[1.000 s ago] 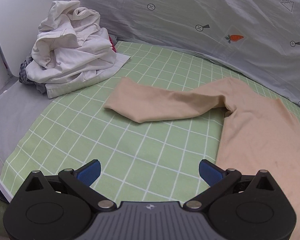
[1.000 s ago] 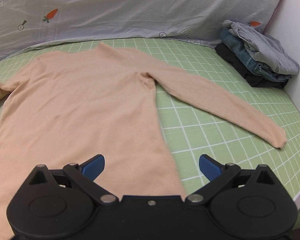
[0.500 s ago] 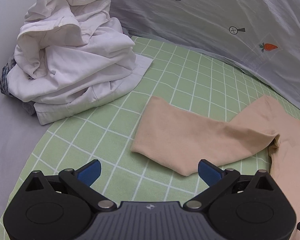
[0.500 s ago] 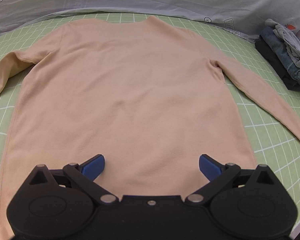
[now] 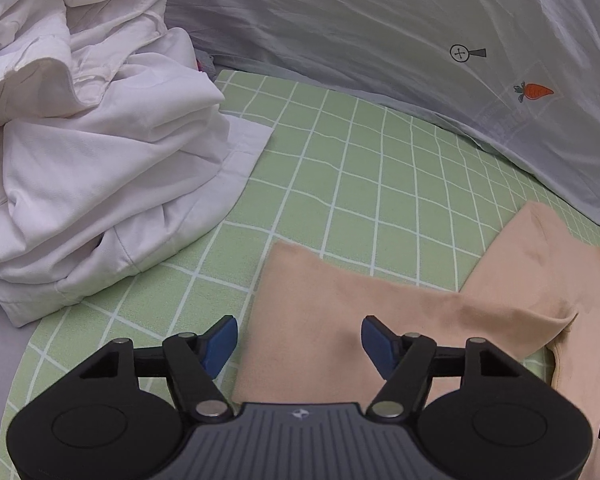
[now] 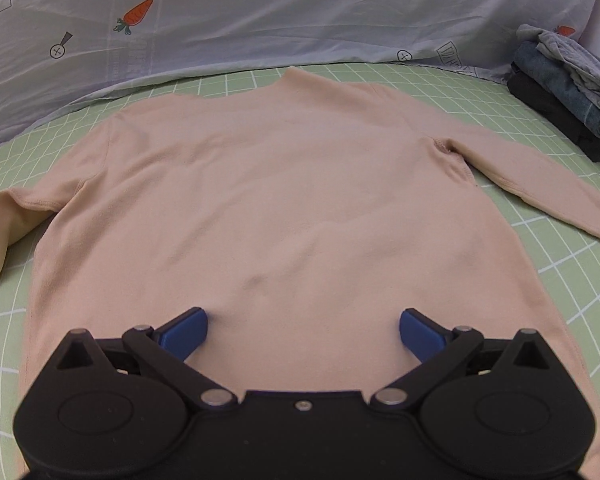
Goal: Fold clothes
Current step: 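Grasp the sleeve cuff with the left gripper and lift it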
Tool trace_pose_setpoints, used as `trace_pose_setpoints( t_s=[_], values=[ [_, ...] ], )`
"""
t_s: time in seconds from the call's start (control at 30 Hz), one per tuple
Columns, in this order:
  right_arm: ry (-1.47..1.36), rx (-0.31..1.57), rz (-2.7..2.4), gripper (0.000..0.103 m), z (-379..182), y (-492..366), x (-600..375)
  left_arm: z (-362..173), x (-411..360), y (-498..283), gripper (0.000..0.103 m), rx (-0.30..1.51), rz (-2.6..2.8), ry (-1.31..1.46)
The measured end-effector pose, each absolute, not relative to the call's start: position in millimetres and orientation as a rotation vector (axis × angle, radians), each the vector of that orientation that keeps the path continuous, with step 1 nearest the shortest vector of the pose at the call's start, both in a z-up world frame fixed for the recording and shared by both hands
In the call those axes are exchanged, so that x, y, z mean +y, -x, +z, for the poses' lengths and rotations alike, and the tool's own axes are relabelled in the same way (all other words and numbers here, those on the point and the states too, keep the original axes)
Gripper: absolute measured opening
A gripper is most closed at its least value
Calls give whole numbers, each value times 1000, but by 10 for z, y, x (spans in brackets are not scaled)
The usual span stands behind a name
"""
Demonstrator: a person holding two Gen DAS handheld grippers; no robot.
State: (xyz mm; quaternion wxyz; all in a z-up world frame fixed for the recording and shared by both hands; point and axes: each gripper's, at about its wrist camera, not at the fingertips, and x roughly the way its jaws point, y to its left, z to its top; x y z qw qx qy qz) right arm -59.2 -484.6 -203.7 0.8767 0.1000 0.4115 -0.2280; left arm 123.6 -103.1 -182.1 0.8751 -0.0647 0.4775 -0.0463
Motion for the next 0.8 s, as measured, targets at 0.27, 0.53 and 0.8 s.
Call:
trace_pose_setpoints(
  t_s=[0.27,0.53,0.8],
  values=[
    [-154,686,-463,103,-2155,759,-4776,-1800,-982,-1292,11,975,-99,217],
    [-157,684,-466,103,-2156,743,-4775,-1442,-1083,-862,6,869,-189,211],
    [-159,681,-469,103,-2160,752,-4760,-1290,-1459,-121,6,817,-330,35]
  ],
)
